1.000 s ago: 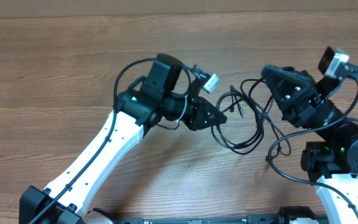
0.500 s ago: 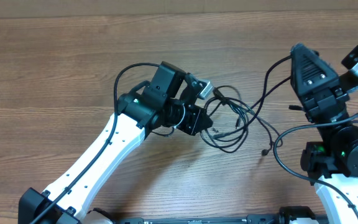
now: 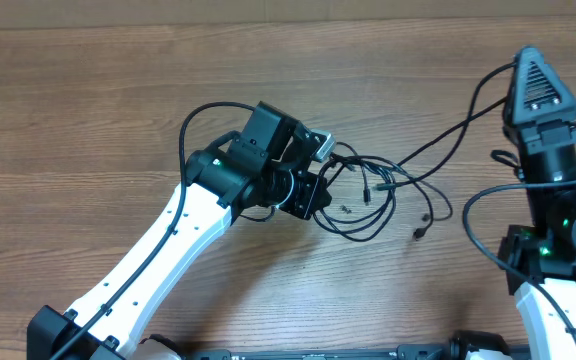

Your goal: Untangle cables

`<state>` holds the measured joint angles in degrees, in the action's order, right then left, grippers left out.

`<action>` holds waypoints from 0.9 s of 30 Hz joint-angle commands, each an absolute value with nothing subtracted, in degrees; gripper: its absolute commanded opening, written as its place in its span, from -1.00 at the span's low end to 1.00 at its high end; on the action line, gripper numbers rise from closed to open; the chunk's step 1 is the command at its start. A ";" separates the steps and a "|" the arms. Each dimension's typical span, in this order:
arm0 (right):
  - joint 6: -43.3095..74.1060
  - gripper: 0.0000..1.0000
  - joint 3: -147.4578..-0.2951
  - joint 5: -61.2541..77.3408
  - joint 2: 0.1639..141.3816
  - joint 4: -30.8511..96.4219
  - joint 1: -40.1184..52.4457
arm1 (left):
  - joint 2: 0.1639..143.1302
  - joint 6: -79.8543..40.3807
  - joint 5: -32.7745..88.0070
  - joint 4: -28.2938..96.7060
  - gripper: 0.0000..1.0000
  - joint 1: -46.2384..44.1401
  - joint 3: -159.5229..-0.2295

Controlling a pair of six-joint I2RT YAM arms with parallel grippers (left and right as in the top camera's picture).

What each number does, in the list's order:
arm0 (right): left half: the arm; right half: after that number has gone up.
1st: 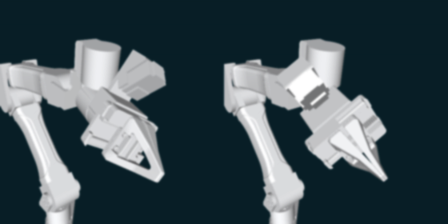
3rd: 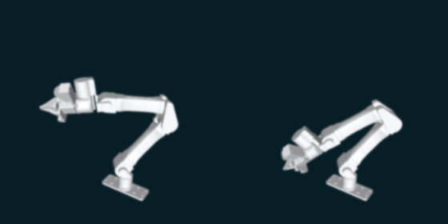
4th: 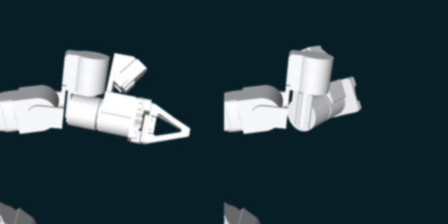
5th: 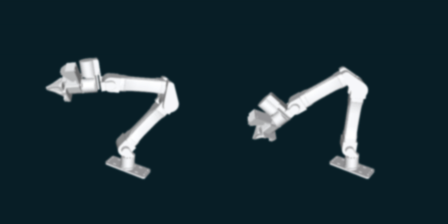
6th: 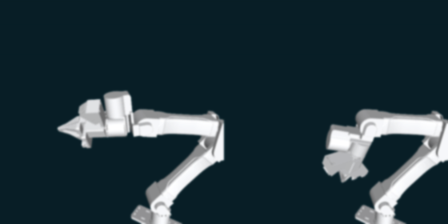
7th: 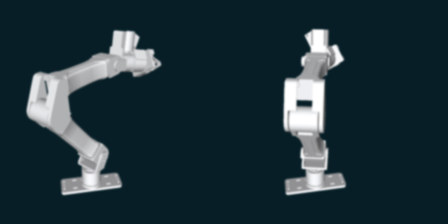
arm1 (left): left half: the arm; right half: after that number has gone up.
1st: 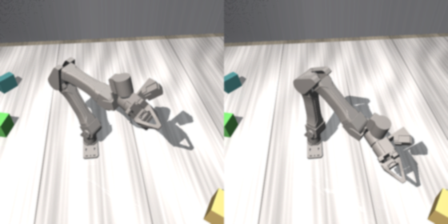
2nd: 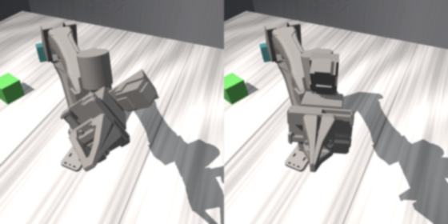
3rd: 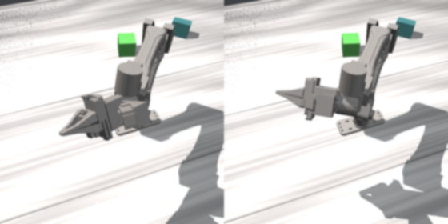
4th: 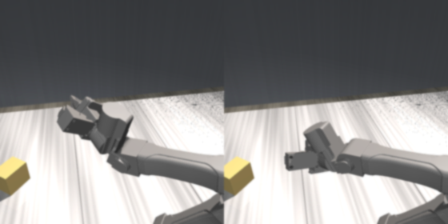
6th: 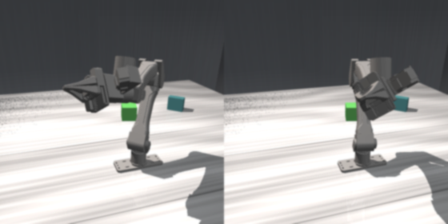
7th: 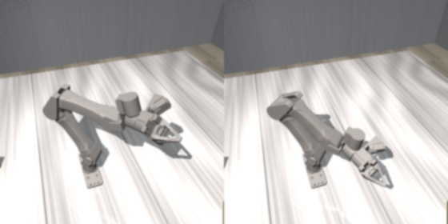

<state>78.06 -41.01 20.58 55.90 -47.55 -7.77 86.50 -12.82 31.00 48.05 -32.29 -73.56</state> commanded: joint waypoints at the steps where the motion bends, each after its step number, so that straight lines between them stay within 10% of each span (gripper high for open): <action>1: 77.56 -0.92 -41.74 15.55 55.31 -44.07 -12.34 | 86.13 -10.70 28.84 49.39 -0.91 -32.56 -73.34; 5: 74.91 -0.83 -41.74 17.69 55.31 -37.87 -14.76 | 86.13 -10.70 31.35 48.51 -0.91 -32.56 -73.34; 8: 67.96 0.09 -41.74 19.44 55.31 -32.53 -15.14 | 86.13 -10.72 33.36 47.24 -0.91 -32.56 -73.34; 14: 57.32 0.97 -41.74 23.03 55.31 -15.90 -15.14 | 86.13 -10.76 35.66 44.60 -0.92 -32.56 -73.34; 27: 50.28 1.00 -41.74 31.55 55.24 -4.54 -15.14 | 86.13 -10.94 36.03 44.29 -0.92 -32.56 -73.34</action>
